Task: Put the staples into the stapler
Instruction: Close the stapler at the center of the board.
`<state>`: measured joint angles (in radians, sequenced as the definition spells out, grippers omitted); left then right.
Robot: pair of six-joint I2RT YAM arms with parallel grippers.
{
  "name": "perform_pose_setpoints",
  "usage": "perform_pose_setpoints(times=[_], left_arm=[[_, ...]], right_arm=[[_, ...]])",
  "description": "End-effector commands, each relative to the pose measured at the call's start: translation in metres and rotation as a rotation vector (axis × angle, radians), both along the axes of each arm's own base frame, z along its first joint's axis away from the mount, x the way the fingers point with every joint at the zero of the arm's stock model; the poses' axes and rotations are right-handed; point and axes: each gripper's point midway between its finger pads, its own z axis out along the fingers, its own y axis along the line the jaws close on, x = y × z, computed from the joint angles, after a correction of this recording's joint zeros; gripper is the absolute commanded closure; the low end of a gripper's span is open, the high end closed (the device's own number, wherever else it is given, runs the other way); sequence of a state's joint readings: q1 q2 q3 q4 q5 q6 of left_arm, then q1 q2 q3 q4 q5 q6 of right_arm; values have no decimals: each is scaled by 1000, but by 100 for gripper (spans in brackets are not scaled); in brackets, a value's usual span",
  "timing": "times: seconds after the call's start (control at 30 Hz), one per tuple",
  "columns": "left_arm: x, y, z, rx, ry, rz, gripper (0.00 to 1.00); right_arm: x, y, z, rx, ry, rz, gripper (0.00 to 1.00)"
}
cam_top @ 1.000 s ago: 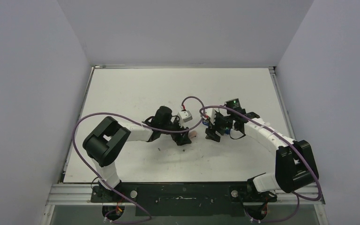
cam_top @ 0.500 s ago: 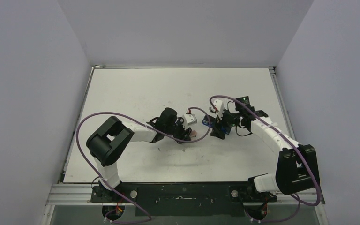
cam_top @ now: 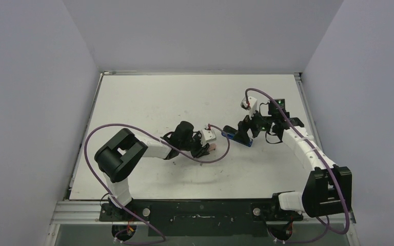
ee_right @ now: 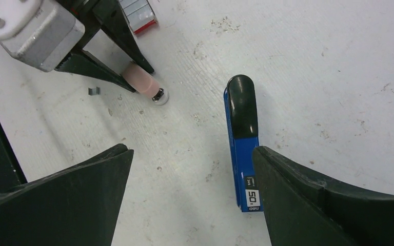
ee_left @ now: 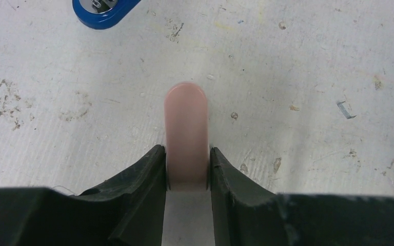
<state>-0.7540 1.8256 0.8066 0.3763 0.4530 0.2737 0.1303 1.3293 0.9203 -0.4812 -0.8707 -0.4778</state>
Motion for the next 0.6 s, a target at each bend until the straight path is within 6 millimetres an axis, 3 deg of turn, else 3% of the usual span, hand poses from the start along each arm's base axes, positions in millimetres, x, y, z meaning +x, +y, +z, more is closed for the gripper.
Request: perform_pose_setpoints(times=[0.0, 0.13, 0.23, 0.4, 0.57], left_arm=[[-10, 7, -4, 21, -36, -55, 75], [-12, 2, 16, -28, -112, -120, 85], [-14, -3, 39, -72, -170, -175, 92], [-17, -11, 80, -137, -246, -241, 100], [-16, -14, 110, -155, -290, -265, 100]], right_arm=[[13, 0, 41, 64, -76, -94, 10], [14, -2, 58, 135, -60, -160, 10], [4, 7, 61, 191, 18, -83, 10], [-16, 27, 45, 285, 213, 76, 10], [-14, 37, 34, 307, 310, 111, 10]])
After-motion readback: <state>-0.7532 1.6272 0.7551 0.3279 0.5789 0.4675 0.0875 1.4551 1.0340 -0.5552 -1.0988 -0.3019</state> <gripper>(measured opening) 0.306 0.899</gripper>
